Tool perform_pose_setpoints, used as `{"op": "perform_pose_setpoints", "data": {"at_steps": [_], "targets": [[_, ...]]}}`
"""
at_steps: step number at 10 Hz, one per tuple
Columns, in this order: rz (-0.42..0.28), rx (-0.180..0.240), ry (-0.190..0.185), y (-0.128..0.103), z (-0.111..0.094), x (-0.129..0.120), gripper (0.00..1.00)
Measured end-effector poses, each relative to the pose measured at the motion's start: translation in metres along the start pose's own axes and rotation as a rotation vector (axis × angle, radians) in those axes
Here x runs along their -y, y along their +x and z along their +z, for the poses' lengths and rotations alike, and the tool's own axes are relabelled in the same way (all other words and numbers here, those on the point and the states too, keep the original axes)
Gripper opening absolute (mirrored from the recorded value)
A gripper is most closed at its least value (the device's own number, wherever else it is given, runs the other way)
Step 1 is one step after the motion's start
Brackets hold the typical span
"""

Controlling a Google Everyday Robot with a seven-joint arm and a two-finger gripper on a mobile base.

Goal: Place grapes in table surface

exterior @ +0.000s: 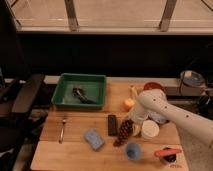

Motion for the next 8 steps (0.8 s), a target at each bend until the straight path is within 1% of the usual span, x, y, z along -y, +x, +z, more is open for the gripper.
{"op": "perform_pose_setpoints", "data": {"at_steps": [1, 2, 4, 5, 6, 7, 8], "targets": [[0.001, 0.000, 0.002, 0.001, -0.001, 0.000, 0.09], [0.000, 0.000, 0.002, 0.000, -0.001, 0.000, 0.02], [-0.003, -0.004, 0.006, 0.000, -0.002, 0.002, 0.00], [0.005, -0.014, 0.023, -0.002, -0.007, 0.006, 0.00], [0.013, -0.028, 0.041, -0.002, -0.015, 0.012, 0.00], [0.025, -0.043, 0.064, -0.003, -0.029, 0.021, 0.00], [0.035, -0.059, 0.091, -0.005, -0.051, 0.037, 0.00]]}}
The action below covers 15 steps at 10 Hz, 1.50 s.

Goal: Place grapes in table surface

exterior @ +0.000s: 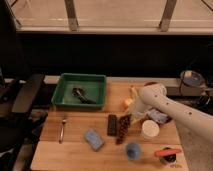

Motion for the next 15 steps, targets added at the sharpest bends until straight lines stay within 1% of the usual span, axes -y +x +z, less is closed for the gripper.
{"op": "perform_pose_setpoints", "data": {"at_steps": [3, 4, 6, 9, 10, 11, 12, 14, 15], "targets": [[0.010, -0.025, 0.030, 0.003, -0.033, 0.049, 0.00], [0.015, -0.038, 0.040, 0.006, -0.048, 0.060, 0.00], [0.013, -0.081, 0.071, 0.008, -0.086, 0.089, 0.00], [0.010, -0.140, 0.105, 0.008, -0.125, 0.114, 0.00], [0.014, -0.164, 0.109, 0.008, -0.135, 0.116, 0.00], [0.023, -0.177, 0.102, 0.009, -0.138, 0.112, 0.00], [0.034, -0.180, 0.091, 0.010, -0.137, 0.106, 0.00], [0.076, -0.176, 0.067, 0.017, -0.125, 0.082, 0.00], [0.102, -0.167, 0.049, 0.020, -0.114, 0.065, 0.00]]}}
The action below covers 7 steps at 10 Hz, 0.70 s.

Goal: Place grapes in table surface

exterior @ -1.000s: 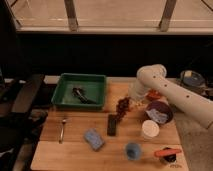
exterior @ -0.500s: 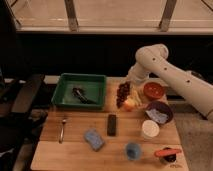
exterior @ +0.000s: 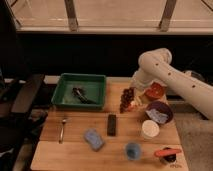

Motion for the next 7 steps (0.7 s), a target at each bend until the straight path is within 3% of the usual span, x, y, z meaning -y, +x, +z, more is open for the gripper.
{"op": "perform_pose_setpoints", "data": {"at_steps": [3, 7], "targets": [[0.062, 0.054, -0.059, 0.005, 0.035, -0.046, 0.03], [0.111, 0.131, -0.134, -0.002, 0.067, -0.086, 0.44]]}}
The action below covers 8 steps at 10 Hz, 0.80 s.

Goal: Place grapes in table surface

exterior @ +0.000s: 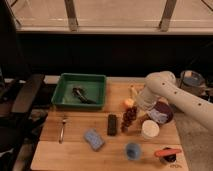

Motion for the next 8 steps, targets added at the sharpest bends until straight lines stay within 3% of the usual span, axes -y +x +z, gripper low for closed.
{"op": "perform_pose_setpoints", "data": {"at_steps": [3, 8], "targets": [[0.022, 0.039, -0.035, 0.002, 0.018, -0.013, 0.70], [0.020, 0.039, -0.037, 0.001, 0.018, -0.013, 0.73]]}}
